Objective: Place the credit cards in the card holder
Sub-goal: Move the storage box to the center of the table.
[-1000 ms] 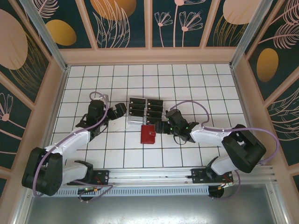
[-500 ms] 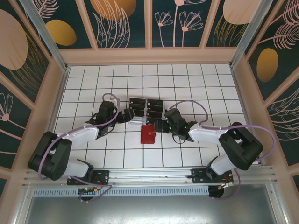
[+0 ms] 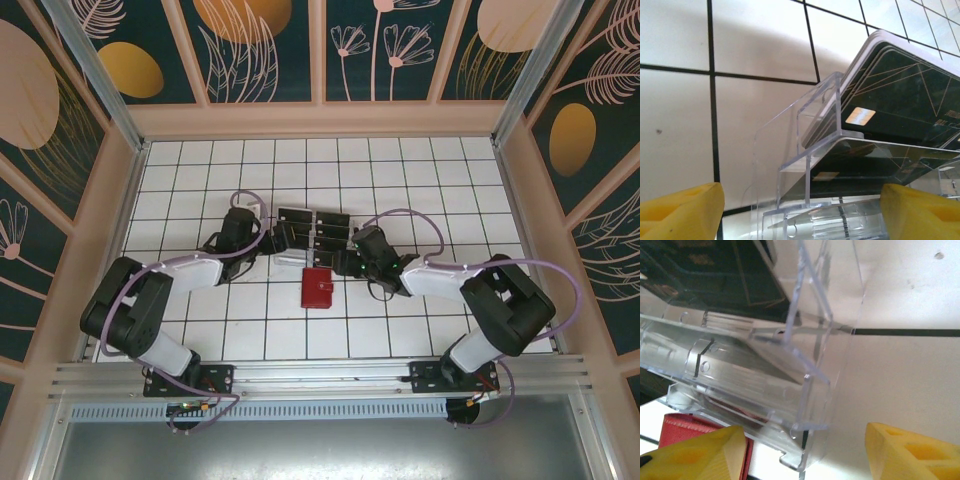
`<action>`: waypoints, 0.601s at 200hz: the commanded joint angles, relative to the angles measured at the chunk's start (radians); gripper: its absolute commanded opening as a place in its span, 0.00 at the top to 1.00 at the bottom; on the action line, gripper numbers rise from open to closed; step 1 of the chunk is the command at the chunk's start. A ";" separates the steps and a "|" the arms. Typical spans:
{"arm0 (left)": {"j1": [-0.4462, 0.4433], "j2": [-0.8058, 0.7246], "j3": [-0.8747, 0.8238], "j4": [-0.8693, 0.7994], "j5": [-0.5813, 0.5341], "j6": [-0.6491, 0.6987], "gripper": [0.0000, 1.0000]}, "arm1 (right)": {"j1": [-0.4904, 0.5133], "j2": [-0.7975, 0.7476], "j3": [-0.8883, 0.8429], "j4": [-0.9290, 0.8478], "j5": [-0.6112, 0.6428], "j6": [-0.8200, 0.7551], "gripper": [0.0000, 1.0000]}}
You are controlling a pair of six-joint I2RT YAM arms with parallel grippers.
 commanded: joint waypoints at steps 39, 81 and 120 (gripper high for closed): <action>-0.008 0.088 0.095 0.061 0.011 -0.013 0.20 | -0.059 0.075 0.071 0.033 0.021 -0.027 0.41; -0.007 0.128 0.141 0.057 -0.010 0.002 0.20 | -0.118 0.097 0.106 0.043 0.001 -0.038 0.43; -0.008 0.183 0.192 0.046 -0.028 0.020 0.20 | -0.121 0.097 0.119 0.039 -0.014 -0.039 0.43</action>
